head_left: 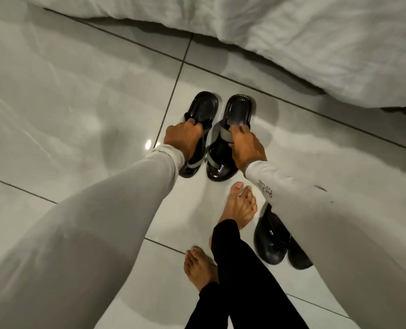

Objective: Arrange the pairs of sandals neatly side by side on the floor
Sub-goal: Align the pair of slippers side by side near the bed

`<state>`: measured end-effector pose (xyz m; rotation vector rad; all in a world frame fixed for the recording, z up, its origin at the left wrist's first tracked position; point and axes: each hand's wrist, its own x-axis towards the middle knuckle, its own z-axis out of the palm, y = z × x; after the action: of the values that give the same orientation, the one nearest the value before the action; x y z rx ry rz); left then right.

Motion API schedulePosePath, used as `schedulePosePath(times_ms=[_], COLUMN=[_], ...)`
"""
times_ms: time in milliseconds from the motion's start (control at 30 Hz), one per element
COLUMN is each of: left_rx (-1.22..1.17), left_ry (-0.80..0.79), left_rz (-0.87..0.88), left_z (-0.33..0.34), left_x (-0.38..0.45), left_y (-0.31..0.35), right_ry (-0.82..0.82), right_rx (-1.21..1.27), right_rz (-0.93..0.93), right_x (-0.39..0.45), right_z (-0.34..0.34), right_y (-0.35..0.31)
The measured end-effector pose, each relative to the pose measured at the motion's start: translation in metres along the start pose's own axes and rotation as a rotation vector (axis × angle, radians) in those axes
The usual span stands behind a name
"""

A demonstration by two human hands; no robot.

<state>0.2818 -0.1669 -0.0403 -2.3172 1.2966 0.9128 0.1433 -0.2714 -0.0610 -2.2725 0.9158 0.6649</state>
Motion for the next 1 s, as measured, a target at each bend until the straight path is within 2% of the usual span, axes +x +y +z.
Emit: schedulePosePath(times_ms=[267, 500, 667, 900, 1000], left_rx=[0.058, -0.017, -0.030, 0.036, 0.034], left_ry=[-0.003, 0.021, 0.070, -0.117, -0.140], left_rz=[0.030, 0.015, 0.063, 0.169, 0.226], left_z=[-0.012, -0.021, -0.010, 0.026, 0.043], left_x=[0.023, 0.016, -0.046, -0.140, -0.165], left_y=[-0.011, -0.003, 0.026, 0.113, 0.162], right_ry=[0.020, 0.080, 0.064, -0.056, -0.096], right_rx=[0.036, 0.132, 0.165, 0.084, 0.087], right_rz=[-0.014, -0.018, 0.067, 0.302, 0.356], right_x=[0.014, -0.004, -0.072, -0.210, -0.258], right_z=[-0.002, -0.004, -0.013, -0.012, -0.006], right_y=[0.004, 0.001, 0.033, 0.114, 0.140])
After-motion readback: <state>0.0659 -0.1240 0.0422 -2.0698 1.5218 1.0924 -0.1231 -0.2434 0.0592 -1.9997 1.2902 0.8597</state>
